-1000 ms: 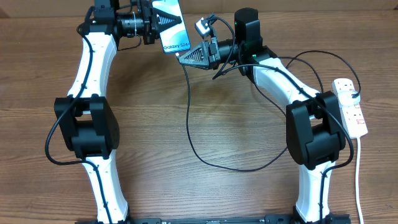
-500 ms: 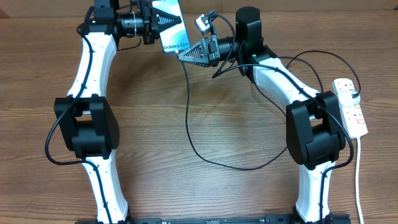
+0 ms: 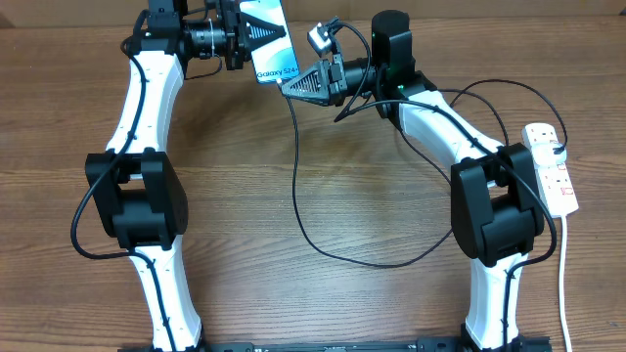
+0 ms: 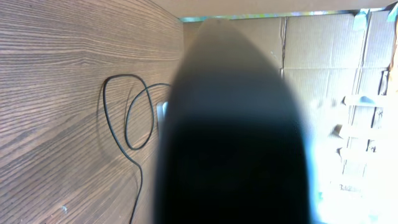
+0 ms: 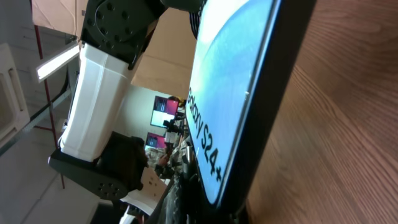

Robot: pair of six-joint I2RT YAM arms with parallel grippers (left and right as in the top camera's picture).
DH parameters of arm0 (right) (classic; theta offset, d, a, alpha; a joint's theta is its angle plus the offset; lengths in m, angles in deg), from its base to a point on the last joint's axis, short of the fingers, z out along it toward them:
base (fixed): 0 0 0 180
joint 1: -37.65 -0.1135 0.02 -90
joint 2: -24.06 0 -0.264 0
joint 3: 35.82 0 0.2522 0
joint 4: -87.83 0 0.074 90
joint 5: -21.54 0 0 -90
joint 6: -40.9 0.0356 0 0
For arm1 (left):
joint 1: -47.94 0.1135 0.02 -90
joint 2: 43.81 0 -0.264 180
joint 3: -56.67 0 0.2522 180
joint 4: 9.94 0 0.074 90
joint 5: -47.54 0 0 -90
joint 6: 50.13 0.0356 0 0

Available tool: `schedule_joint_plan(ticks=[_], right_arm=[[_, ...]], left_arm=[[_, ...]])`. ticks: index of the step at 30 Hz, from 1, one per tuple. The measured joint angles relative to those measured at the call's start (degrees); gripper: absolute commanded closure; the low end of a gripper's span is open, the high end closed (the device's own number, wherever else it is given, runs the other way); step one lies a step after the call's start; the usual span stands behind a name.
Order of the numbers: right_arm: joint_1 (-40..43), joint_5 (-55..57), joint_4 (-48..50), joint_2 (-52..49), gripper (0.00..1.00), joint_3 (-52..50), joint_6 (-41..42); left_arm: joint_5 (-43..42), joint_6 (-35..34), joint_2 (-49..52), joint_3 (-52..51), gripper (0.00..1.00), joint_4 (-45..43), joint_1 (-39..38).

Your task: Plug charger to phone and switch on socket

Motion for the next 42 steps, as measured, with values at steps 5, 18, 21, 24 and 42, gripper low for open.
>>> schedule_joint_plan(ticks=[5, 18, 21, 24, 42], right_arm=[[0.0, -0.22, -1.75, 0.0, 0.96, 0.0, 0.0], [0.0, -0.04, -1.77, 0.0, 0.96, 0.0, 0.04], [-0.02, 0.28, -1.84, 0.0, 0.96, 0.0, 0.02], [0.0, 0.46, -1.9, 0.0, 0.96, 0.0, 0.04], [0.0, 0.44, -0.39, 0.0, 0.96, 0.0, 0.04]], left_arm=[[0.13, -0.46, 0.0, 0.0, 0.96, 0.0, 0.0], [0.13, -1.38, 0.0, 0.0, 0.96, 0.02, 0.0], [0.15, -1.46, 0.0, 0.0, 0.96, -0.04, 0.0], [0.17, -1.53, 0.0, 0.0, 0.96, -0.04, 0.0], [0.17, -1.49, 0.0, 0.0, 0.96, -0.13, 0.0]])
